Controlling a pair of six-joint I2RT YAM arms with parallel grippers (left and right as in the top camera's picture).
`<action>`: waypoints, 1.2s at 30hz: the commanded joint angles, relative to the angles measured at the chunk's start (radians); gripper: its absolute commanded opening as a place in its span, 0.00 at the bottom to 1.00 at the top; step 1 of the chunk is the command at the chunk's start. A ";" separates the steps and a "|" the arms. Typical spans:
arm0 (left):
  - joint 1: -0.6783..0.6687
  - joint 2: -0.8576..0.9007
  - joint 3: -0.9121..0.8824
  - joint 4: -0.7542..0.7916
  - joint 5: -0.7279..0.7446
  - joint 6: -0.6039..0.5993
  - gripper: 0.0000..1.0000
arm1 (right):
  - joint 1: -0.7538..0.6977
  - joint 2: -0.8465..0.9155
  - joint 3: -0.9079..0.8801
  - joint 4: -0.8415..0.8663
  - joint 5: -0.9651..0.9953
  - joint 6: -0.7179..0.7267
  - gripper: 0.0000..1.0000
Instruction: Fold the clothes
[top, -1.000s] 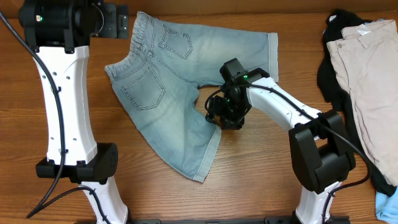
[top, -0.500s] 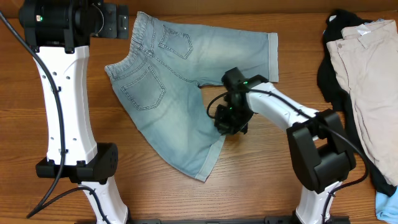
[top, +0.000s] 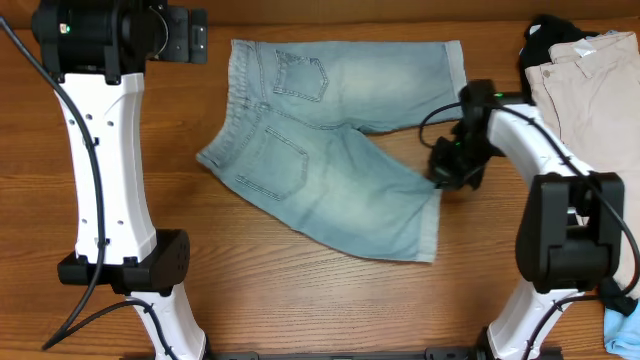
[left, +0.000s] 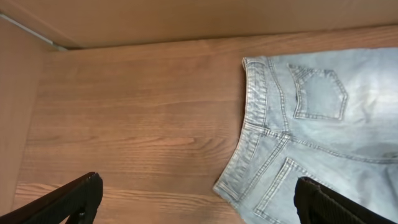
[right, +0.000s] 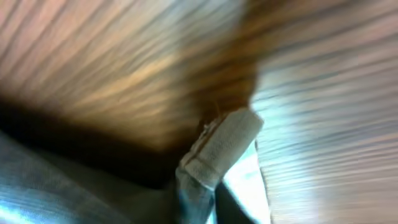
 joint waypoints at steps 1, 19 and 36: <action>-0.001 0.009 -0.043 -0.002 0.012 -0.013 1.00 | -0.051 -0.010 0.039 0.021 0.124 -0.013 0.47; -0.002 0.010 -0.647 0.269 0.381 0.218 1.00 | -0.113 -0.011 0.229 -0.108 0.028 -0.060 0.52; -0.140 0.188 -0.848 0.813 0.327 0.270 0.95 | -0.113 -0.011 0.229 -0.055 -0.023 -0.103 0.53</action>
